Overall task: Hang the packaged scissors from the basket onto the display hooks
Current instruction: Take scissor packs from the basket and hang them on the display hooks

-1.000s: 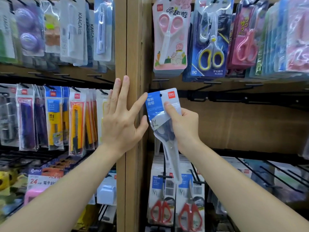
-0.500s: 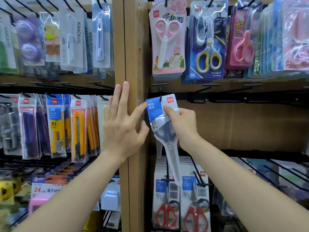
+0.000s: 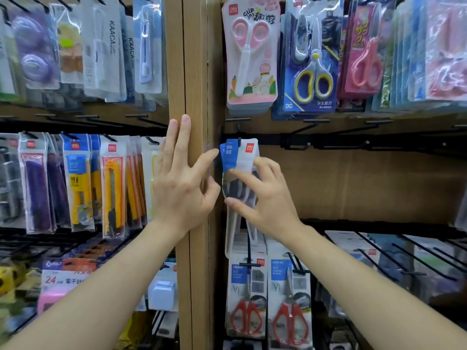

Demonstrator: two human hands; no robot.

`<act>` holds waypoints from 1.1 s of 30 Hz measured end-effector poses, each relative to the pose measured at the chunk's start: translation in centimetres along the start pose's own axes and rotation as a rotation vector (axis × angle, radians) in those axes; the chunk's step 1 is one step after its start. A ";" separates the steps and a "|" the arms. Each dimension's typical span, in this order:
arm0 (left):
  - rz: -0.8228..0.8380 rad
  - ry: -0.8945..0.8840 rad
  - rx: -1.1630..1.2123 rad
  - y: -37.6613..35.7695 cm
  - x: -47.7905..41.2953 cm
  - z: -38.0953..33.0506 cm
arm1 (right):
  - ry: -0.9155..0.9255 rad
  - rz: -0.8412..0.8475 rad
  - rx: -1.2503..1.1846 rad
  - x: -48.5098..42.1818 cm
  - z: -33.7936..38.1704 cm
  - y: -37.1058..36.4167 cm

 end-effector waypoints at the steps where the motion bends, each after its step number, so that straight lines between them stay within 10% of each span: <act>1: -0.001 0.001 0.003 0.0 0.0 0.0 | -0.005 0.035 0.059 0.0 -0.2 -0.2; 14: -0.026 0.002 0.000 0.0 0.0 -0.1 | -0.226 0.383 0.397 -1.9 -4.9 -3.4; 33: 0.041 0.010 -0.113 0.1 0.1 -0.4 | -0.269 0.433 -0.106 2.5 -4.7 1.5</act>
Point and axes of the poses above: each hand's wrist, its own x-axis away from the middle knuckle, its own y-axis out of the back of the hand, z = x × y, the point moved 6 cm from there along -x, towards the middle knuckle, and after that the axes turned 4 degrees about z, right-handed, at the moved point
